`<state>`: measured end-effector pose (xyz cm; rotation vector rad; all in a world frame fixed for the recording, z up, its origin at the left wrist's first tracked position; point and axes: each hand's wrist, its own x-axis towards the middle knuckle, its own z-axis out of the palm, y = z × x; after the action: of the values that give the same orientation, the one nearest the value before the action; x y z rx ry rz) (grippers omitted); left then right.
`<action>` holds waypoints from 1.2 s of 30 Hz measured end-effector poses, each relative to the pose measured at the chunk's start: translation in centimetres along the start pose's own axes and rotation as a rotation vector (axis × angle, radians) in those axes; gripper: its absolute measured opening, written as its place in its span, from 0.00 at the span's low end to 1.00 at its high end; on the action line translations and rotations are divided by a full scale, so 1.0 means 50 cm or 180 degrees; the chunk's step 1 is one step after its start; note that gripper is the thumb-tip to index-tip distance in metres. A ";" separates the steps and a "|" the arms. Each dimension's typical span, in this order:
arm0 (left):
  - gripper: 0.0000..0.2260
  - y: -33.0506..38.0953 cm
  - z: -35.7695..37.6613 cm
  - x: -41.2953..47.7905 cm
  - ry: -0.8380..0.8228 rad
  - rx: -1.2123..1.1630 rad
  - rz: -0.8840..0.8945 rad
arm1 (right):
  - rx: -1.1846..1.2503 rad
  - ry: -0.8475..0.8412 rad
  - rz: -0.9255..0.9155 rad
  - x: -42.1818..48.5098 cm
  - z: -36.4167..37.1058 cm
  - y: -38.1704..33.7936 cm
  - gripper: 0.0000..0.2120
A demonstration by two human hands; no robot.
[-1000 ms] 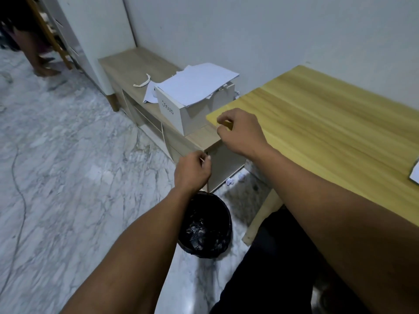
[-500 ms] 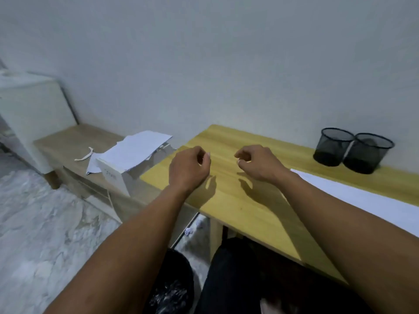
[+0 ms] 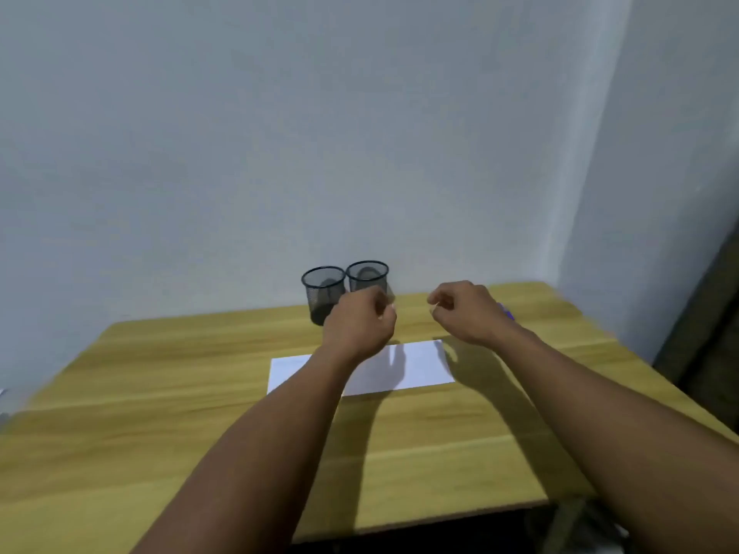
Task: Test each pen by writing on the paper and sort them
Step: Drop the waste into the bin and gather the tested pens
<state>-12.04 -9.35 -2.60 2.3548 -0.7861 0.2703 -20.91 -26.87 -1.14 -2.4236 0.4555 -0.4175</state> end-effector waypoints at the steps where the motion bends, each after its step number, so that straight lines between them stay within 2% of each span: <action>1: 0.11 0.024 0.029 0.011 -0.0126 -0.0020 0.0033 | -0.0001 0.0080 0.0127 0.000 -0.019 0.032 0.11; 6: 0.17 0.125 0.166 0.065 -0.0731 0.0039 0.0053 | -0.0094 0.0347 0.0714 0.015 -0.085 0.184 0.07; 9: 0.20 0.166 0.235 0.096 -0.1001 0.0175 -0.0027 | -0.0111 0.0388 0.1048 0.024 -0.092 0.250 0.08; 14: 0.18 0.201 0.323 0.127 -0.1237 0.0340 -0.0111 | -0.0151 0.0168 0.1164 0.061 -0.074 0.319 0.04; 18: 0.21 0.215 0.365 0.148 -0.1258 0.0390 -0.0112 | -0.0189 0.0093 0.1109 0.084 -0.067 0.338 0.04; 23: 0.21 0.223 0.390 0.159 -0.1228 0.0411 -0.0143 | -0.0103 -0.0025 0.1062 0.093 -0.077 0.357 0.09; 27: 0.18 0.220 0.393 0.160 -0.1214 0.0304 -0.0175 | -0.0093 -0.0150 0.0983 0.095 -0.076 0.351 0.14; 36: 0.12 0.223 0.377 0.161 -0.1233 0.0165 -0.0361 | -0.0649 -0.0207 0.1157 0.090 -0.071 0.331 0.13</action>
<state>-12.38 -31.87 -8.66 2.5258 -0.8240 -0.2240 -21.94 -42.89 -8.16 -2.4658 0.9283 -0.1387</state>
